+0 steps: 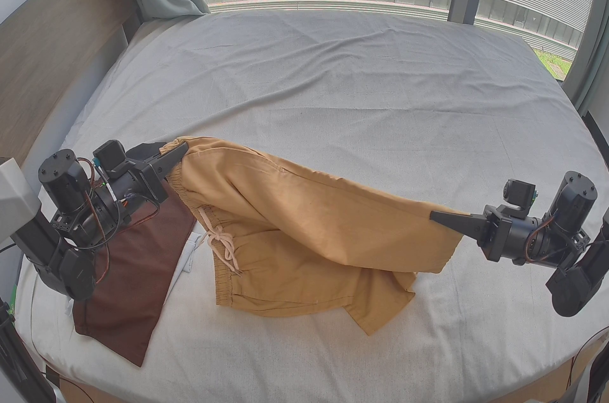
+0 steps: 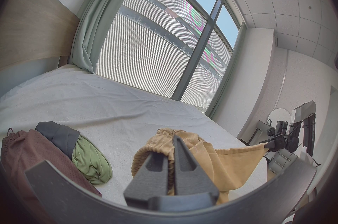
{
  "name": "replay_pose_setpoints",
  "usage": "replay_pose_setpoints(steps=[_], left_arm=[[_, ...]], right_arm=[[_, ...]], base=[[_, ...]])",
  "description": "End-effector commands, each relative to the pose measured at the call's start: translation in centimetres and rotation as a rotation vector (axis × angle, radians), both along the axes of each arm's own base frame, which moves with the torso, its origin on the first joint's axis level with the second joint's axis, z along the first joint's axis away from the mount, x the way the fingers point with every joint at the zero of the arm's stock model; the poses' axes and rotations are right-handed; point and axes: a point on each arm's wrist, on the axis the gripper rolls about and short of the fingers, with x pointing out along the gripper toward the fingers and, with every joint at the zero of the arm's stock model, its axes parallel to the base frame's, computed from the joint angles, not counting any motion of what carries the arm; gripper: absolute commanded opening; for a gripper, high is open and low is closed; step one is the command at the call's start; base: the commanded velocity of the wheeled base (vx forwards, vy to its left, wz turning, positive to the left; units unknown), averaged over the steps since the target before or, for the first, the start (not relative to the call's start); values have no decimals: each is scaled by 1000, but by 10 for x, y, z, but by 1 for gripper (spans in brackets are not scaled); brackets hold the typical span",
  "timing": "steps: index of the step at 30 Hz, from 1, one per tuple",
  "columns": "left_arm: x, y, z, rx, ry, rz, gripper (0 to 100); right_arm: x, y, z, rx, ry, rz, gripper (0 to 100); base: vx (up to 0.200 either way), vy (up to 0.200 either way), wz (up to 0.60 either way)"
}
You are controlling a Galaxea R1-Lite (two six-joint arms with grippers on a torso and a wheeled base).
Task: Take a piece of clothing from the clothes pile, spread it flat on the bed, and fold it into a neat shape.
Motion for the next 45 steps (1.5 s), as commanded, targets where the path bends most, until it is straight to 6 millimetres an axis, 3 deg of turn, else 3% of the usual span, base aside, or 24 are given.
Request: replay_pose_setpoints(steps=[1, 20, 45], left_arm=[[0, -2, -1, 1, 1, -5, 0], [-2, -5, -3, 3, 9, -17, 0], [-3, -6, -4, 6, 16, -18, 0]], right_arm=[[3, -5, 3, 5, -12, -20, 0], [19, -27, 15, 44, -35, -171, 0], [27, -45, 26, 80, -41, -236, 0]], base=[[0, 0, 0], [0, 0, 0], [0, 0, 0]])
